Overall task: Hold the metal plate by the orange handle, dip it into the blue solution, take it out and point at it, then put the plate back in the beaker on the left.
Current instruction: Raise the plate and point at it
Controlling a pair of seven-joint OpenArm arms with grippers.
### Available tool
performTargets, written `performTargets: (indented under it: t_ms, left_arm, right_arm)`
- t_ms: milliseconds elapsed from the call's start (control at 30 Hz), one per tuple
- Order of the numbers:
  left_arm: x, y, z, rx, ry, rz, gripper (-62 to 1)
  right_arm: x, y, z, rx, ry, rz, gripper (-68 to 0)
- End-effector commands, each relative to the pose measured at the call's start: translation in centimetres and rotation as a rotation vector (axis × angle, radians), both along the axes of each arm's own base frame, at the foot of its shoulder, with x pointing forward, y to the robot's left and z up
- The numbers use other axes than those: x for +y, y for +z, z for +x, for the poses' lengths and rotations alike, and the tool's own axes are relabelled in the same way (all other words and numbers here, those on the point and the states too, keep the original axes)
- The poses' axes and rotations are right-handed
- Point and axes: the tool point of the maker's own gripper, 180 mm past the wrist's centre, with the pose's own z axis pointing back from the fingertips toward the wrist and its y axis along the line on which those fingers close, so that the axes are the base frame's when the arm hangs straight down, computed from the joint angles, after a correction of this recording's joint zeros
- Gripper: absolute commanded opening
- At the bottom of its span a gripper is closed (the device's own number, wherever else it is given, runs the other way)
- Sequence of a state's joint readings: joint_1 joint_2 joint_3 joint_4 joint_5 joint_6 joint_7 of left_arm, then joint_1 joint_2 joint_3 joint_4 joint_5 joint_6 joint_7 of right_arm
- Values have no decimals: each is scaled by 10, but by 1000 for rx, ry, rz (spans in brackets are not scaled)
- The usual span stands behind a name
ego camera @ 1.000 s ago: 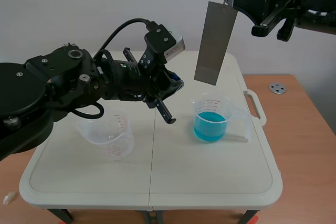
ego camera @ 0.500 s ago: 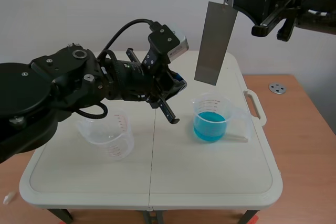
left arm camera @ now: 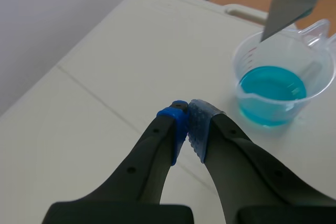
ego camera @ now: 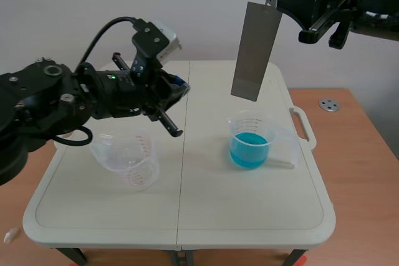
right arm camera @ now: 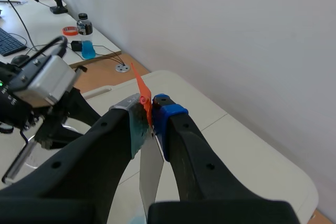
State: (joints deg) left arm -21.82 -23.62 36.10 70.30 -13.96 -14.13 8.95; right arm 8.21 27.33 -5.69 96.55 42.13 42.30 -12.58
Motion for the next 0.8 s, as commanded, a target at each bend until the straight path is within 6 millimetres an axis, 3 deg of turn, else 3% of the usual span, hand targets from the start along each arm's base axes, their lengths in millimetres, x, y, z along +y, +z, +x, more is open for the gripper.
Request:
performTargets:
  t_ms: [0, 300, 633, 767]
  left_arm:
    - [15, 13, -1, -36, 12, 2, -591]
    - [111, 16, -35, -75, 150, 68, -591]
    - [209, -10, -105, 63, 320, 134, -591]
    - [236, -24, -138, 121, 376, 175, -591]
  right_arm:
    - [-2, 16, -1, -44, 9, 12, -662]
    - [-2, 16, 0, -45, 10, 14, -662]
    - [2, 27, 2, -65, 18, 38, -662]
    - [6, 34, 5, -79, 19, 50, -662]
